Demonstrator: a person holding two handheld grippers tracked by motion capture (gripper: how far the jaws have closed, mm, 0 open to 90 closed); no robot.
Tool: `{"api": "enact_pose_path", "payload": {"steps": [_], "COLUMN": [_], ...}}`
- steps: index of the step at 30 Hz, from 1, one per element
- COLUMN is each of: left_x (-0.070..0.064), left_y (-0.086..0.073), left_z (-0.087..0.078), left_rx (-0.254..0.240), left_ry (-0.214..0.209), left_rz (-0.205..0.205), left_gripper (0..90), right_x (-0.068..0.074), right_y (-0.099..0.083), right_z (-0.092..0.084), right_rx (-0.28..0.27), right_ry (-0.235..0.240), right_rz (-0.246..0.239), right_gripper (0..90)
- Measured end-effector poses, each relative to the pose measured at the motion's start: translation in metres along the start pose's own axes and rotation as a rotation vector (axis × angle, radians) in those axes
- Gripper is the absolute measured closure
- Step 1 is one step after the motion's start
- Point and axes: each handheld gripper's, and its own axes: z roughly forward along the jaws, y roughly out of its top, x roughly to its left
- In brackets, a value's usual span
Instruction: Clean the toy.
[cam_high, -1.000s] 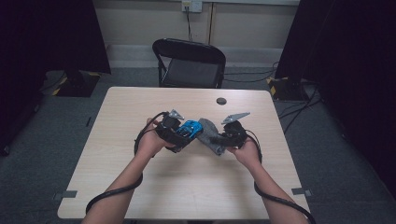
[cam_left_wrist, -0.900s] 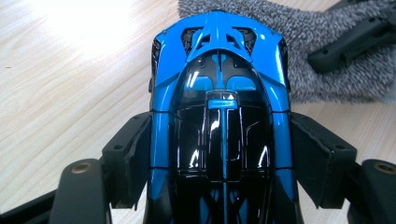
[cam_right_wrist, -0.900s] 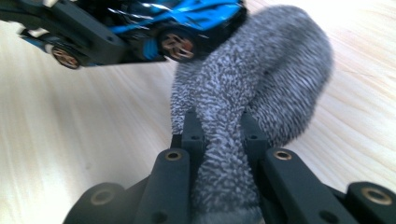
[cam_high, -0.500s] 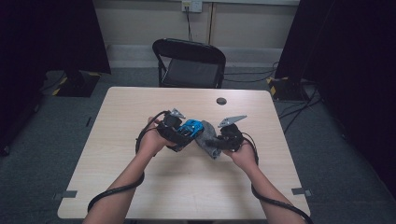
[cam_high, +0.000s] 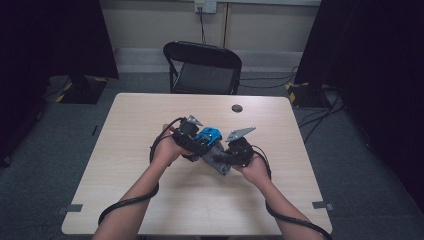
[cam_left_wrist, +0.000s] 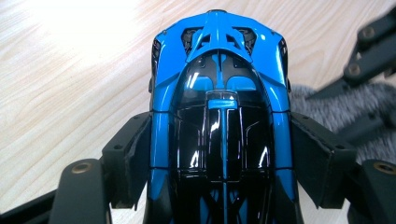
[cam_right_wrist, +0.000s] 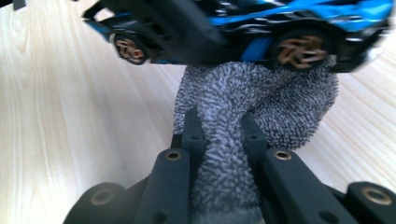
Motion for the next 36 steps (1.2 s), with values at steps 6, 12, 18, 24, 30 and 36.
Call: {"api": "enact_pose_path", "payload": {"steps": [6,12,18,24,30,36], "left_x": [-0.001,0.000,0.001,0.006,0.009,0.011], "left_y": [0.003,0.003,0.003,0.002,0.001,-0.003], "left_z": [0.004,0.007,0.010,0.008,-0.002,-0.009], "left_rx": [0.007,0.010,0.000,-0.003,-0.021,-0.024], "left_ry": [0.005,0.008,0.008,0.020,0.031,0.033], "left_rz": [0.004,0.006,-0.017,-0.032,-0.031,-0.027], "left_gripper": [28.1,28.1,28.1,28.1,28.1,28.1], "right_x": [0.010,0.019,0.028,0.034,0.022,0.000], "right_y": [-0.001,-0.001,-0.001,-0.004,-0.004,-0.010], "right_z": [0.008,0.015,0.022,0.029,0.022,0.007], "right_rx": [0.001,0.012,0.020,0.040,0.050,0.045], "right_ry": [0.032,0.061,0.092,0.117,0.077,0.008], "right_rz": [-0.021,-0.040,-0.055,-0.068,-0.050,0.000], "right_gripper": [78.0,78.0,78.0,78.0,77.9,77.9]}}
